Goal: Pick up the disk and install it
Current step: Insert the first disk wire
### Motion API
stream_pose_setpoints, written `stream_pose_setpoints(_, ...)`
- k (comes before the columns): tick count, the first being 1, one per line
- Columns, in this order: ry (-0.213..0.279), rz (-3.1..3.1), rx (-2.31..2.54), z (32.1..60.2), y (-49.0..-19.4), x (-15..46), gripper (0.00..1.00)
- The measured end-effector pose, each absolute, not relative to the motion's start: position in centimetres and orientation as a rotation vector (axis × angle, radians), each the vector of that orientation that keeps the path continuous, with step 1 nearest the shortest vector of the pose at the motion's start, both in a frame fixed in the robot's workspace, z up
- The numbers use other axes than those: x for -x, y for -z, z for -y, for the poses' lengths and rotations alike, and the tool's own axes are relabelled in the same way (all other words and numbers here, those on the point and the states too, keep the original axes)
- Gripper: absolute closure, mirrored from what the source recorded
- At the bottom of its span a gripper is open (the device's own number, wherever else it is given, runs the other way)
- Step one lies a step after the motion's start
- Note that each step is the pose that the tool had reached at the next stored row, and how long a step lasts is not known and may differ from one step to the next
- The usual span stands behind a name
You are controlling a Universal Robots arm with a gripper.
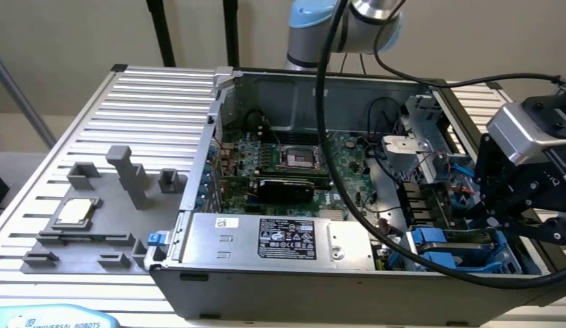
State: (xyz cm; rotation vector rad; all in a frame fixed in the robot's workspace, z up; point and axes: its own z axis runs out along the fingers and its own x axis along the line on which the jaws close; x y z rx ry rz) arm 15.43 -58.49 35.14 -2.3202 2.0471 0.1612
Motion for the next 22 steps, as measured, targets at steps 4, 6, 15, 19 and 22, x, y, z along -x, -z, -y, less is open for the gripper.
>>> stream_pose_setpoints(4, -0.161, -2.089, 2.288, 58.49, -35.14, -15.42, 0.84)
stream_pose_setpoints(6, -0.159, -2.111, 2.276, 58.49, -35.13, -15.42, 0.84)
stream_pose_setpoints(15, -0.155, -2.197, 2.239, 58.49, -34.9, -15.42, 0.84)
stream_pose_setpoints(19, -0.138, -2.226, 2.227, 58.46, -34.81, -15.43, 0.84)
stream_pose_setpoints(22, -0.127, -2.236, 2.227, 58.29, -34.74, -15.42, 0.84)
